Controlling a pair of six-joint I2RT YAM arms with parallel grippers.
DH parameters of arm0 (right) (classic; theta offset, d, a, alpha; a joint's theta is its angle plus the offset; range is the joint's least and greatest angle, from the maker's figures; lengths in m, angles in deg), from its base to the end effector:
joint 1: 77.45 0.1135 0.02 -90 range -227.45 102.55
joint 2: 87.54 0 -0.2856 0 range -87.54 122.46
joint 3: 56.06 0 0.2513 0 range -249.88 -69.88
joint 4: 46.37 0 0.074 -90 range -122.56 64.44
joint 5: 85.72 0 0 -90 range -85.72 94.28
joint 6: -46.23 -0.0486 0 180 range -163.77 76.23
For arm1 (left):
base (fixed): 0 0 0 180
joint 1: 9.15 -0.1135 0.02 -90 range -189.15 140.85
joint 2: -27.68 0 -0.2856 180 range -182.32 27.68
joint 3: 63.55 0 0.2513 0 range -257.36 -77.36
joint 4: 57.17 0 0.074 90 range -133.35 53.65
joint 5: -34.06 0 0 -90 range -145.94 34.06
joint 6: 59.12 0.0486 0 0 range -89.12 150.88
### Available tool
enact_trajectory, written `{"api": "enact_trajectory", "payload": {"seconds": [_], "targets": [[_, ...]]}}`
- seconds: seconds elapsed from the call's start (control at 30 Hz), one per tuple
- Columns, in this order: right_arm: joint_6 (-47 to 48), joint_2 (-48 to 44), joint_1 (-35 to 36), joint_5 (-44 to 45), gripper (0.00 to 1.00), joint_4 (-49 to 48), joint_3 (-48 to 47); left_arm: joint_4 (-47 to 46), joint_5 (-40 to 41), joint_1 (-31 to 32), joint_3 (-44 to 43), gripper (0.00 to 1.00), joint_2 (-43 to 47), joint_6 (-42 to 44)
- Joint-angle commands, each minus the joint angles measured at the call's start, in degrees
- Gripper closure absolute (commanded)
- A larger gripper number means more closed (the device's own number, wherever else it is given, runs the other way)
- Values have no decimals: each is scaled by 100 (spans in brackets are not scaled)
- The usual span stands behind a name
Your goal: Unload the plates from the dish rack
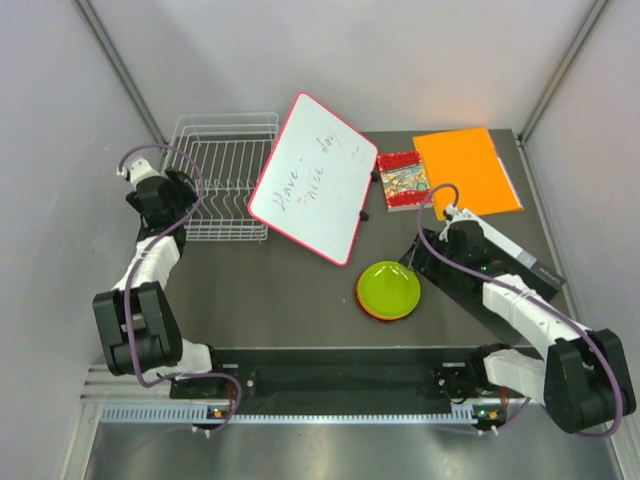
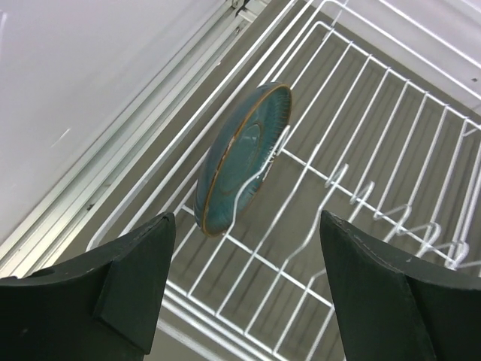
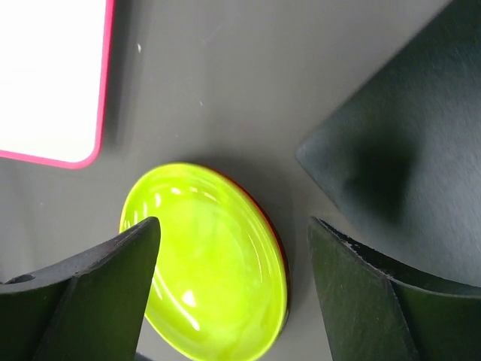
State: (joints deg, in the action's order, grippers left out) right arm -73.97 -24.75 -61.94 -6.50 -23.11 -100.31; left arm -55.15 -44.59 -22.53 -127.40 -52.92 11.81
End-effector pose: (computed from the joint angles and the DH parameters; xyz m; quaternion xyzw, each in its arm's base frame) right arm 0.2080 0.0672 0.2064 0.0781 0.9062 0.2369 0.3413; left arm 0.3180 0.0855 0.2837 -0.2813 0.7607 0.0515 0.5828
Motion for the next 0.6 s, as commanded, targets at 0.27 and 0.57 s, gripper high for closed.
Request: {"api": "enact_trajectory", "payload": {"seconds": [0.27, 0.57], "targets": [[137, 1016, -118, -433, 22, -1067, -314, -1202, 173, -85, -472, 22, -1080, 307], [137, 1061, -267, -389, 22, -1156, -296, -1703, 508, -85, -516, 26, -1590, 580]]}}
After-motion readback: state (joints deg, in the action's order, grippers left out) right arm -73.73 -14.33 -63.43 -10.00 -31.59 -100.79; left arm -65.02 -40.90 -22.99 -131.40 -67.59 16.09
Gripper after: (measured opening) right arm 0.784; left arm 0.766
